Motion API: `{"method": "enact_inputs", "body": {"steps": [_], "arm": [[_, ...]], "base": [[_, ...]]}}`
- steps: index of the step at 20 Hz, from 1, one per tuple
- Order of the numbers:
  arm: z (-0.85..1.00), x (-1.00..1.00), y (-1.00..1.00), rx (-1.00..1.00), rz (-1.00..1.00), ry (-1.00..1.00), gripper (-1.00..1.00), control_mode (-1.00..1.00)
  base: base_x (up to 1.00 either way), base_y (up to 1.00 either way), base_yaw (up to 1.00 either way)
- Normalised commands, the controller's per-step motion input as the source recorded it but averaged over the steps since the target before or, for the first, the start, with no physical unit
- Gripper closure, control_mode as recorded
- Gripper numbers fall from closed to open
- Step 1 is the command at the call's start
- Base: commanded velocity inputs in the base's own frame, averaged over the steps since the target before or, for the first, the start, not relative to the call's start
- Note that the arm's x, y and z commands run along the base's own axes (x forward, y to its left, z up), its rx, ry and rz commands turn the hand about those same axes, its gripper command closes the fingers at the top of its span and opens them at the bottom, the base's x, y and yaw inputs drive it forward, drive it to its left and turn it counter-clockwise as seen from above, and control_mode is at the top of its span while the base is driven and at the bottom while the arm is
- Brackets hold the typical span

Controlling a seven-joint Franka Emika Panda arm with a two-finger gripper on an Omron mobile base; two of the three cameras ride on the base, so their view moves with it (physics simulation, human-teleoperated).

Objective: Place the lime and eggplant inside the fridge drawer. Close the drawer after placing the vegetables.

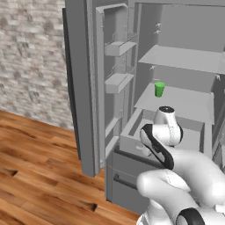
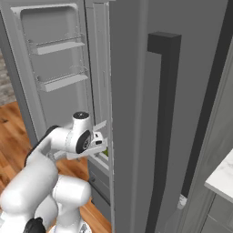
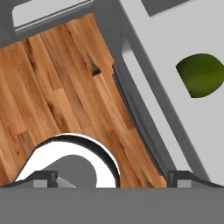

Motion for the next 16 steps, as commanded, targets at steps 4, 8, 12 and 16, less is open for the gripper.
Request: {"method": "enact_inputs", "body": {"steps": [4, 8, 12, 16], "arm": [[-0.13, 0.08, 0.13, 0.0, 0.0, -0.14, -1.0, -1.0], [-0.1, 0.25, 0.01, 0.0, 0.0, -0.07, -1.0, -1.0], [-0.34, 0.1, 0.02, 0.0, 0.0, -0.03, -1.0, -1.0], [-0.85, 0.17, 0.19, 0.0, 0.0, 0.0, -1.0, -1.0]], "base": [[0.0, 0.0, 0.0], [0.0, 0.0, 0.0], [0.0, 0.0, 0.0], [0.0, 0.0, 0.0]]}}
